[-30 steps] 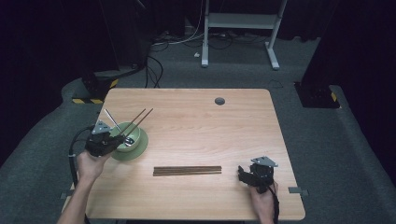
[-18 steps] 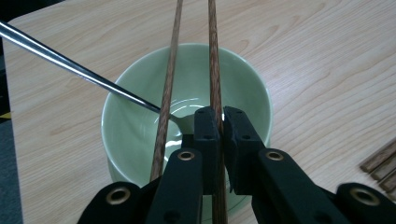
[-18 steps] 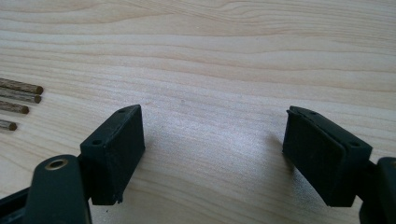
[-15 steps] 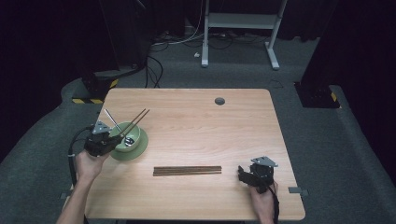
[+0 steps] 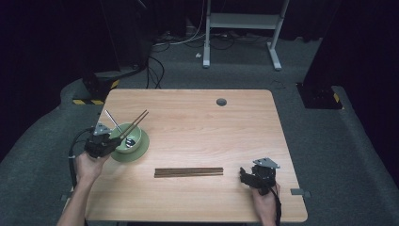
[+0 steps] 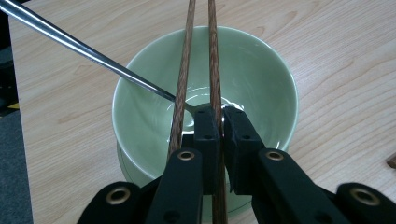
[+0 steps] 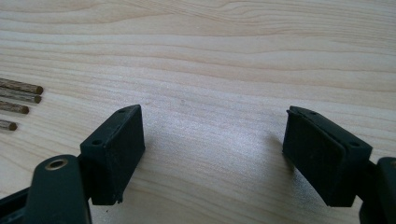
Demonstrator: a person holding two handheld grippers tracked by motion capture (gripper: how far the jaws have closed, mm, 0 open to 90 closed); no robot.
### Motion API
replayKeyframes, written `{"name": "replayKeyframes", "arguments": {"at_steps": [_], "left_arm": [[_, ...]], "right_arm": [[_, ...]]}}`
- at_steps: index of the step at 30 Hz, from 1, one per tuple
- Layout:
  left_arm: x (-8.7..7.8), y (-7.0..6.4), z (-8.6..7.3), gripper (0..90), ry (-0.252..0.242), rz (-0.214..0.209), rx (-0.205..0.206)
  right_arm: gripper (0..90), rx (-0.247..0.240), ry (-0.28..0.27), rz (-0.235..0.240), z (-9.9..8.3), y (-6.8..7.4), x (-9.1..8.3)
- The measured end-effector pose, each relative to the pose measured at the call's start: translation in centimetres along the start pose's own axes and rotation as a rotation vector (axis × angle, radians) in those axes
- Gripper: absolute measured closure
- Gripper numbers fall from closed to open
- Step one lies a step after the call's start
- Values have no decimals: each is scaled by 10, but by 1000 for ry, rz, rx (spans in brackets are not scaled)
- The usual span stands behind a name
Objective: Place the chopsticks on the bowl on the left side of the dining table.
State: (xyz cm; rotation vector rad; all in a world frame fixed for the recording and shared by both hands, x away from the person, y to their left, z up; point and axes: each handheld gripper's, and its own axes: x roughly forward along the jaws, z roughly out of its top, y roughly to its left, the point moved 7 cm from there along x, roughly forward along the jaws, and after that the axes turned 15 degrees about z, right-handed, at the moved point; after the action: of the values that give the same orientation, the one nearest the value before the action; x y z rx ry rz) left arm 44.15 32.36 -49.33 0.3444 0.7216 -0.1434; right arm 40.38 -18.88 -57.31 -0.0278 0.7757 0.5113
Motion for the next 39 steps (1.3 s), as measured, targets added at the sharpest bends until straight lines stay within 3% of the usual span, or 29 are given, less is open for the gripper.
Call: {"name": "replayKeyframes", "arguments": {"at_steps": [25,34,39], "left_arm": [[5,6,-2,829,16,26,-1],[0,5,1,776,-4,15,-14],[1,2,6,697,-6,11,-21]], "right_arm": [[204,0,0,0,0,0,0],[203,0,0,0,0,0,0],[203,0,0,0,0,0,0]]}}
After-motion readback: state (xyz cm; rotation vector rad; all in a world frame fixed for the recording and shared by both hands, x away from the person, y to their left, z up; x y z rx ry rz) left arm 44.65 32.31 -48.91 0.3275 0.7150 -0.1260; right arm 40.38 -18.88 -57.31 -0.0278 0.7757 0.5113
